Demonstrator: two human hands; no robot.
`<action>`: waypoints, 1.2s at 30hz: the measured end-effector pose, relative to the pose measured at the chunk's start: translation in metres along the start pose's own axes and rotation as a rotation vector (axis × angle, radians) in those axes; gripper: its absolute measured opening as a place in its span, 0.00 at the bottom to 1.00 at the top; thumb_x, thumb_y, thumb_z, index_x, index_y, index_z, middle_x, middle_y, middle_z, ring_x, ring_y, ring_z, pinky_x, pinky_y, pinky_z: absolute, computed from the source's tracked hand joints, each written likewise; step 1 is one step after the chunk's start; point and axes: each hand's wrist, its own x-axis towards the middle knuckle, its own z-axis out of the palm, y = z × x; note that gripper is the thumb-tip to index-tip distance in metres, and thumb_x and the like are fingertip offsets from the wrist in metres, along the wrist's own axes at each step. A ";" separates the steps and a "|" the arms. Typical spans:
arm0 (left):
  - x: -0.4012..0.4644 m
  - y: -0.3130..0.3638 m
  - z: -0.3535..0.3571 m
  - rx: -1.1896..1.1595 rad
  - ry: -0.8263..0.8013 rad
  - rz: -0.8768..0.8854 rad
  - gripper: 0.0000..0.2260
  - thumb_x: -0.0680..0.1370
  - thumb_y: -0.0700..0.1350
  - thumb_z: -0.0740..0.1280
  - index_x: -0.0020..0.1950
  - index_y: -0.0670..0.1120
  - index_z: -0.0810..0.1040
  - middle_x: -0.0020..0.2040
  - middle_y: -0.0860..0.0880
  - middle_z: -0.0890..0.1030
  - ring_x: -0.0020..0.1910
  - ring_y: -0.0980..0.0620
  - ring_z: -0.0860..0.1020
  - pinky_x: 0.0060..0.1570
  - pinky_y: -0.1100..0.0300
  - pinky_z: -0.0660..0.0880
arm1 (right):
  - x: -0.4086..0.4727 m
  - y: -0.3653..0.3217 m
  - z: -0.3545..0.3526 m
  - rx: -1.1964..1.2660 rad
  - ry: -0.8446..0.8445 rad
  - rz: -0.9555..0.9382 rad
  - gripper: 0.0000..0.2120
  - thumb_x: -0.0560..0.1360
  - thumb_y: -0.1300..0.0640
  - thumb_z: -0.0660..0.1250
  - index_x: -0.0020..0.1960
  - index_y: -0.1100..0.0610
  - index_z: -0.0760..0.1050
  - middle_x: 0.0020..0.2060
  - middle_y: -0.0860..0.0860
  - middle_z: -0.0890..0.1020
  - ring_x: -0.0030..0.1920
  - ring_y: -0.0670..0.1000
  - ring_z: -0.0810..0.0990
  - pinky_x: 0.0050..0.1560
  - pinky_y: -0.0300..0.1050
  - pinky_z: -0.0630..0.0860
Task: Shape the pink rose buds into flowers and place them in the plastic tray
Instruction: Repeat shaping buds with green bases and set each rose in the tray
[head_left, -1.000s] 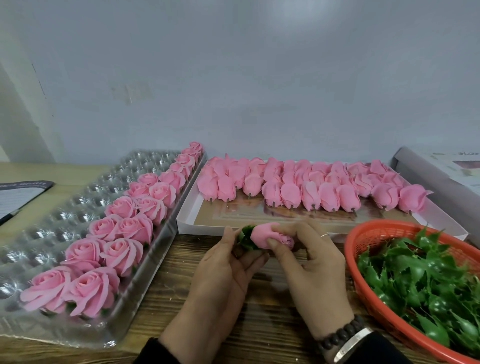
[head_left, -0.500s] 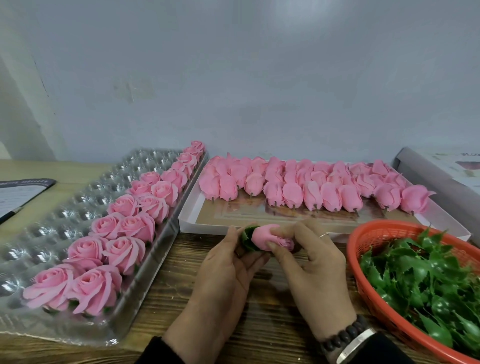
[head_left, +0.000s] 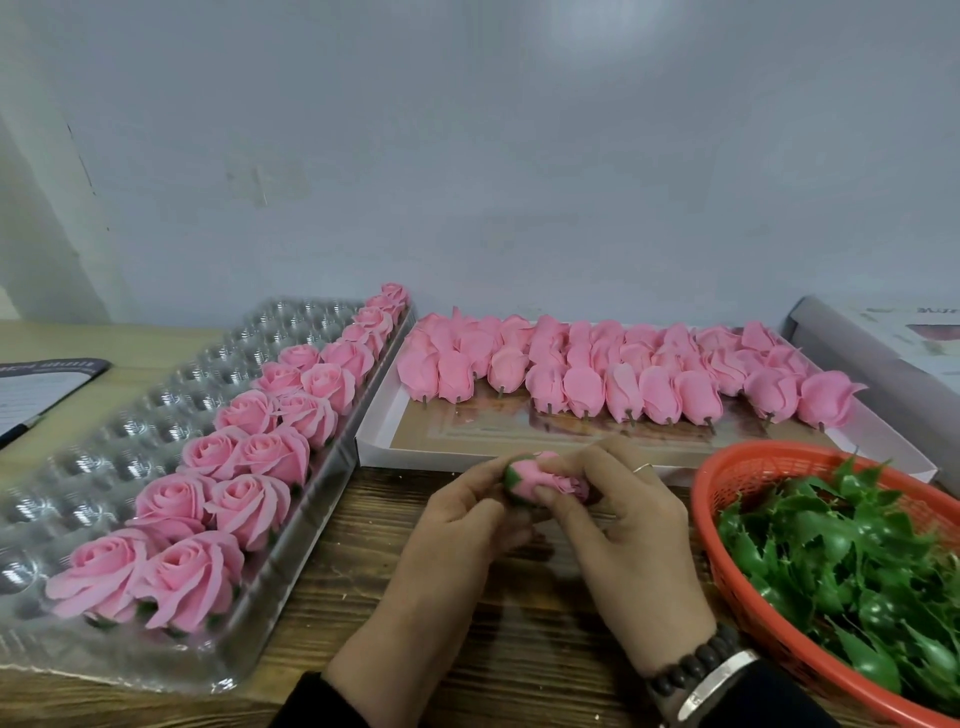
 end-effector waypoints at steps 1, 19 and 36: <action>0.000 0.000 -0.002 0.105 0.009 0.035 0.22 0.75 0.26 0.54 0.59 0.45 0.77 0.52 0.40 0.82 0.52 0.46 0.81 0.55 0.55 0.77 | 0.001 -0.001 -0.001 0.013 -0.006 0.006 0.05 0.68 0.63 0.74 0.42 0.55 0.80 0.38 0.41 0.75 0.43 0.36 0.75 0.44 0.23 0.67; -0.002 -0.001 -0.005 0.501 0.048 0.156 0.03 0.71 0.34 0.69 0.42 0.41 0.80 0.39 0.42 0.82 0.39 0.48 0.81 0.40 0.58 0.78 | -0.003 -0.015 0.000 0.058 -0.307 -0.112 0.13 0.73 0.49 0.64 0.57 0.40 0.71 0.49 0.39 0.75 0.49 0.41 0.76 0.48 0.31 0.72; -0.005 0.006 0.011 -0.503 0.086 -0.111 0.17 0.64 0.42 0.70 0.51 0.40 0.80 0.44 0.41 0.81 0.44 0.47 0.81 0.49 0.55 0.78 | -0.012 -0.015 0.019 0.119 -0.204 0.190 0.20 0.65 0.62 0.72 0.44 0.39 0.69 0.37 0.39 0.76 0.43 0.37 0.75 0.42 0.25 0.68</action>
